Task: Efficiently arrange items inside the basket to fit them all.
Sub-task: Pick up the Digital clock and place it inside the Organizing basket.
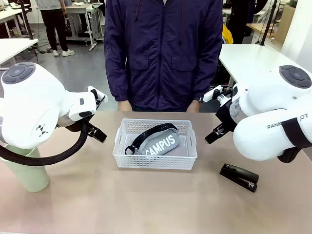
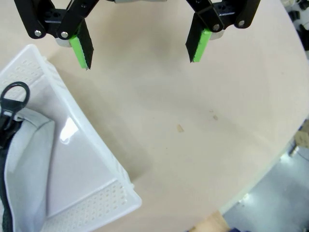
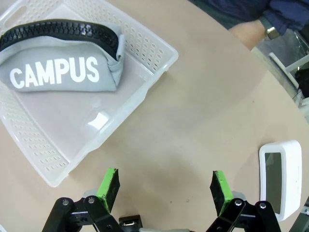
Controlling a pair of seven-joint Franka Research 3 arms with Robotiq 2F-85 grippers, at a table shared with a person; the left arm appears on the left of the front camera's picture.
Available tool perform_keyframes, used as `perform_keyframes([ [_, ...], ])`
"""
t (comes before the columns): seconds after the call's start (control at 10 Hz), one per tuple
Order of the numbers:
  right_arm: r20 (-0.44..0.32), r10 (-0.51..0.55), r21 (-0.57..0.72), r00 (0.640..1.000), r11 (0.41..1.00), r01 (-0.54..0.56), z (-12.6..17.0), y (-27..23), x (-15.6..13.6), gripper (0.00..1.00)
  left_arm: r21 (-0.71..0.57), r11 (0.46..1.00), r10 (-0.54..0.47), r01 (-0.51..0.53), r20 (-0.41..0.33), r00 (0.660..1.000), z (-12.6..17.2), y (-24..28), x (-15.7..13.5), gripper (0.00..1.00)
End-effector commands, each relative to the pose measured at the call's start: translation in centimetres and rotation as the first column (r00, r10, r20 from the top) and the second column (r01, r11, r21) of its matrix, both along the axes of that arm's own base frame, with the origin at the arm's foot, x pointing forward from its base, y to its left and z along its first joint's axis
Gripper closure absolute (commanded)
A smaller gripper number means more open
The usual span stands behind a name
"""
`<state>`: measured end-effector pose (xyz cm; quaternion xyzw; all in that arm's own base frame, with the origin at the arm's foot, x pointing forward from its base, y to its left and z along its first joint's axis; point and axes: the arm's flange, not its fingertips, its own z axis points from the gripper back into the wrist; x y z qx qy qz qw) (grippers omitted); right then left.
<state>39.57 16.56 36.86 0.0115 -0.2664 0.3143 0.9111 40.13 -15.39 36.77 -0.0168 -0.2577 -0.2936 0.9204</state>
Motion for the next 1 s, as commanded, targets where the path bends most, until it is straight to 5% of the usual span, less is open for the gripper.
perform_keyframes([
  [0.0, -0.068, -0.078, -0.020, 0.995, 0.997, 0.076, 0.7, -0.6, -0.9, 0.00, -0.040, 0.999, -0.037, 0.033, -0.103, 0.994, 0.9, 0.1, -1.0, 0.00],
  [0.2, -0.220, -0.122, 0.039, 0.968, 0.990, 0.134, 2.9, -3.0, -3.2, 0.00, -0.168, 0.986, -0.013, -0.021, -0.200, 0.980, 4.1, 1.7, -3.5, 0.00],
  [0.3, -0.301, -0.150, 0.153, 0.942, 0.967, 0.203, 4.2, -4.2, -4.2, 0.00, -0.202, 0.962, 0.126, -0.185, -0.271, 0.954, 5.8, 3.1, -4.5, 0.00],
  [0.4, -0.350, -0.230, 0.249, 0.908, 0.912, 0.327, 5.8, -5.3, -5.2, 0.00, -0.240, 0.914, 0.236, -0.327, -0.339, 0.911, 7.4, 4.4, -5.8, 0.00],
  [0.5, -0.416, -0.216, 0.390, 0.883, 0.835, 0.389, 7.6, -7.2, -6.5, 0.00, -0.337, 0.872, 0.215, -0.355, -0.388, 0.896, 8.8, 5.8, -7.1, 0.00],
  [0.6, -0.437, -0.073, 0.578, 0.897, 0.741, 0.342, 9.1, -10.4, -8.3, 0.00, -0.472, 0.818, 0.118, -0.330, -0.423, 0.898, 10.0, 7.9, -8.5, 0.00],
  [0.7, -0.441, 0.023, 0.705, 0.897, 0.628, 0.330, 9.8, -13.9, -10.0, 0.00, -0.627, 0.703, 0.032, -0.335, -0.443, 0.896, 10.9, 11.2, -9.6, 0.00],
  [0.9, -0.354, 0.105, 0.883, 0.929, 0.366, 0.295, 10.3, -21.2, -13.5, 0.00, -0.843, 0.379, -0.031, -0.382, -0.424, 0.905, 11.3, 19.7, -12.3, 0.00],
])
